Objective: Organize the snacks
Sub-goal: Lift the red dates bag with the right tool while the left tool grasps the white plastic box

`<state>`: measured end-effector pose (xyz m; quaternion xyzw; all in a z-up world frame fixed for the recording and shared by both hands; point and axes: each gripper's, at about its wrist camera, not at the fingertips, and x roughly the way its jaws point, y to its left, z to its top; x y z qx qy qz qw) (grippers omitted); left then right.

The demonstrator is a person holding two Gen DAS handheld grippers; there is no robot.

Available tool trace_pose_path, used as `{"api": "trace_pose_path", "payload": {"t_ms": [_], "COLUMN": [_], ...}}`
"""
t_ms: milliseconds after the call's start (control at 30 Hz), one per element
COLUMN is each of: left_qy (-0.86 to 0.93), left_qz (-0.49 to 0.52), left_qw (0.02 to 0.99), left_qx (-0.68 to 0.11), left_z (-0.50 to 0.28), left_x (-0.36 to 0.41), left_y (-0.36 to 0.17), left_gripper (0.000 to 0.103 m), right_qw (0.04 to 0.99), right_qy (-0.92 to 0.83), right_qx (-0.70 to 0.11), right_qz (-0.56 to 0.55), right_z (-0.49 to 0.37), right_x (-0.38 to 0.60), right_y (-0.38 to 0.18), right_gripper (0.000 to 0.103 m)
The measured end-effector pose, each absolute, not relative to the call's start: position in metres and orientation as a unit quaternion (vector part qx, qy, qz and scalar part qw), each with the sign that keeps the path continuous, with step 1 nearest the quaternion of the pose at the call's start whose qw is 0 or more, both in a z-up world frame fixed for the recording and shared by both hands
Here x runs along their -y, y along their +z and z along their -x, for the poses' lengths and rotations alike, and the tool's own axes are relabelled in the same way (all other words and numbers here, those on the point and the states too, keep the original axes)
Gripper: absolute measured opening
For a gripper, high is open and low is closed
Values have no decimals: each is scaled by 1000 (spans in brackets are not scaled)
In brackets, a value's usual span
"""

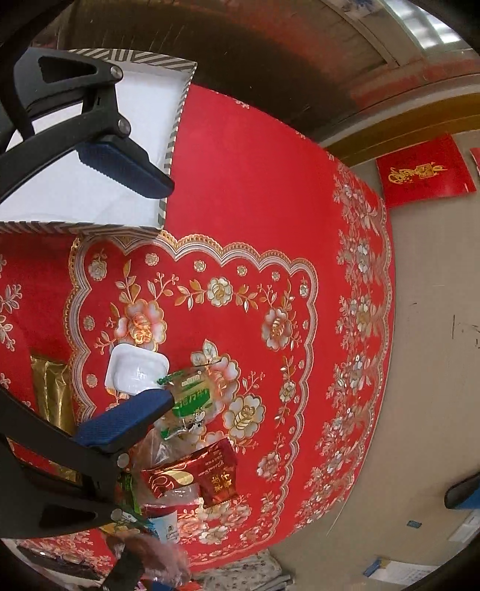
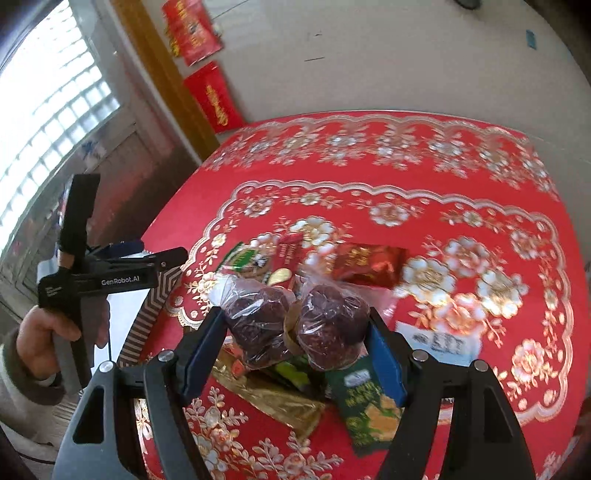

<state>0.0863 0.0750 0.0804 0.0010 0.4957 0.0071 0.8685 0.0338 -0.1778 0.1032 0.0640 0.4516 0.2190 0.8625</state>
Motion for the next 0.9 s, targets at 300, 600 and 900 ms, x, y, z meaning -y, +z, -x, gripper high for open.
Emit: {"api": "trace_pose_path", "payload": {"t_ms": [300, 600, 900], "left_qy": [-43, -88, -99], "left_qz": [-44, -42, -56], "left_qw": [842, 823, 827], "left_qx": [-535, -559, -551], "left_z": [-84, -94, -95], "left_x": [-48, -34, -30], "left_y": [49, 17, 19], "left_gripper": [102, 62, 35], "right_qw": [857, 856, 855], "right_qy": [211, 209, 219], "right_qx": [-464, -466, -464], "right_qz": [-76, -83, -79], "right_z": [-25, -20, -19], "right_x": [194, 198, 192], "right_y": [91, 90, 92], "right_gripper": [74, 74, 74]}}
